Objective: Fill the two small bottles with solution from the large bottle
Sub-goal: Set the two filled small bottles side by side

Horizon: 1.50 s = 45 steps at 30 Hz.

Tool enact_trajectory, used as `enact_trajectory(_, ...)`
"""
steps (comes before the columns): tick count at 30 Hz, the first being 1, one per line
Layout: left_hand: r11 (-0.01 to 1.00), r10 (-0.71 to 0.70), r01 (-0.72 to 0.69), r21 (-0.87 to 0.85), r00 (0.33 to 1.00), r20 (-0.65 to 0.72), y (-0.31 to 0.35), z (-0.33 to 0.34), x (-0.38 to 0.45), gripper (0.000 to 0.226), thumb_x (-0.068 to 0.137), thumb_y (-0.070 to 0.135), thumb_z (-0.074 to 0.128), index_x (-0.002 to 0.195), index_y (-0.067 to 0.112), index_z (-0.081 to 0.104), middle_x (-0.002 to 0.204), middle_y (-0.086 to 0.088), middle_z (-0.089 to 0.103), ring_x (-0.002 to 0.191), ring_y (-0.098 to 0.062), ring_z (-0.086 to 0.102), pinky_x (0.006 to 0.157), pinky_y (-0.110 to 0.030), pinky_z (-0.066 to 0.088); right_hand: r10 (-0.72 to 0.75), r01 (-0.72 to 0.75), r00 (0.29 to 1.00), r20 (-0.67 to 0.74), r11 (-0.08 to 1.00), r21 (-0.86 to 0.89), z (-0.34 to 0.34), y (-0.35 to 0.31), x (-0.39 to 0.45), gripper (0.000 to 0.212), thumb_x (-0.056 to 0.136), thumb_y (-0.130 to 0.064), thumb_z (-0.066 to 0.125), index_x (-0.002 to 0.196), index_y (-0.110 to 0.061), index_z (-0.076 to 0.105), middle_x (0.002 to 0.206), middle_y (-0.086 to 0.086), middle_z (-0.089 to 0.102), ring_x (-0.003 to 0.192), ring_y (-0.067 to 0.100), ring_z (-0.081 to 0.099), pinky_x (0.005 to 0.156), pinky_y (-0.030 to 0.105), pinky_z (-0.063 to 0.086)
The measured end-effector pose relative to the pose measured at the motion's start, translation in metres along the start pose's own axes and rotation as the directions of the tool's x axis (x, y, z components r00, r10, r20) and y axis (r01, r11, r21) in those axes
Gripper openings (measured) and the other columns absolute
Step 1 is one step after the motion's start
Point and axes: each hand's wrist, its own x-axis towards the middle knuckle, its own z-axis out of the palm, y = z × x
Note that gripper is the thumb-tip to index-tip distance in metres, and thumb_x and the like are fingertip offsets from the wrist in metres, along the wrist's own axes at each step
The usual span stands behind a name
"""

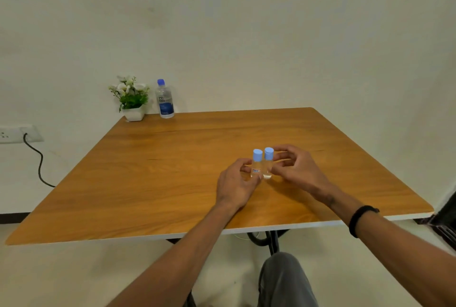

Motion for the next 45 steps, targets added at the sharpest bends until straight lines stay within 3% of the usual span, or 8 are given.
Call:
enact_trajectory(5,1.0,-0.004,0.004,-0.025,1.0,0.015,-0.004,0.006,0.009,0.033,0.087,0.041,0.08,0.117,0.029,0.072,0.101,0.011,0.077,0.081,-0.005,0.07,0.078,-0.029,0.06,-0.049,0.049,0.999,-0.006,0.999,0.006,0.007,0.009,0.008,0.034,0.082,-0.019,0.092,0.107,-0.028,0.073,0.095,-0.009,0.077,0.083,0.001,0.073,0.071,0.013,0.057)
enact_trajectory(11,0.995,0.0,0.006,-0.103,0.998,0.057,0.0,0.016,0.049,0.03,0.085,0.041,0.083,0.109,0.024,0.074,0.091,0.011,0.076,0.076,0.002,0.068,0.071,-0.017,0.053,-0.027,0.03,0.997,-0.065,0.999,0.035,-0.006,0.016,0.04,0.031,0.081,-0.019,0.093,0.106,-0.02,0.076,0.096,0.0,0.08,0.087,0.012,0.076,0.078,0.024,0.063)
enact_trajectory(17,0.993,0.011,0.004,-0.116,0.992,0.123,0.021,0.06,0.171,0.024,0.086,0.038,0.084,0.102,0.024,0.074,0.089,0.008,0.076,0.083,-0.006,0.071,0.068,-0.017,0.052,0.003,-0.003,0.986,-0.166,1.0,0.003,-0.051,0.029,0.131,0.023,0.083,-0.023,0.091,0.097,-0.024,0.074,0.094,0.003,0.079,0.094,0.026,0.077,0.088,0.042,0.065)
enact_trajectory(22,0.996,0.053,-0.043,-0.082,0.991,0.124,0.023,0.135,0.302,0.03,0.083,0.05,0.083,0.097,0.024,0.073,0.093,0.004,0.079,0.09,-0.013,0.074,0.081,-0.034,0.06,0.012,-0.027,0.964,-0.266,0.998,-0.052,-0.086,0.067,0.255,0.022,0.081,-0.03,0.091,0.096,-0.021,0.078,0.092,0.004,0.08,0.092,0.029,0.077,0.09,0.05,0.064)
enact_trajectory(27,0.99,0.138,-0.139,0.016,0.989,0.05,0.01,0.193,0.394,0.034,0.083,0.046,0.078,0.109,0.026,0.072,0.098,0.005,0.079,0.092,-0.017,0.074,0.085,-0.039,0.062,-0.007,-0.037,0.924,-0.383,0.994,-0.106,-0.101,0.116,0.36,0.03,0.081,-0.023,0.092,0.105,-0.014,0.078,0.099,0.003,0.079,0.095,0.02,0.077,0.093,0.044,0.064)
enact_trajectory(31,0.977,0.201,-0.205,0.059,0.977,0.072,0.011,0.216,0.438,0.03,0.085,0.045,0.08,0.106,0.026,0.07,0.092,0.008,0.077,0.086,-0.014,0.073,0.082,-0.038,0.062,-0.01,-0.045,0.904,-0.427,0.992,-0.12,-0.105,0.133,0.398,0.025,0.085,-0.016,0.087,0.108,-0.015,0.077,0.094,-0.006,0.074,0.089,0.007,0.072,0.089,0.028,0.06)
enact_trajectory(37,0.993,0.093,-0.094,0.074,0.996,0.017,0.007,0.247,0.452,0.036,0.088,0.044,0.081,0.114,0.02,0.074,0.103,0.002,0.08,0.094,-0.018,0.075,0.085,-0.04,0.063,0.035,-0.095,0.905,-0.424,0.988,-0.121,-0.112,0.141,0.414,0.034,0.087,-0.012,0.084,0.12,-0.012,0.078,0.104,-0.002,0.076,0.092,0.008,0.072,0.082,0.015,0.056)
enact_trajectory(45,0.996,0.026,-0.025,0.086,1.0,-0.01,0.011,0.255,0.45,0.033,0.089,0.045,0.08,0.108,0.017,0.08,0.099,0.002,0.08,0.09,-0.016,0.075,0.08,-0.038,0.064,0.147,-0.187,0.908,-0.392,0.98,-0.066,-0.116,0.137,0.429,0.04,0.084,-0.01,0.089,0.121,-0.013,0.074,0.095,-0.01,0.072,0.09,0.002,0.071,0.081,0.013,0.057)
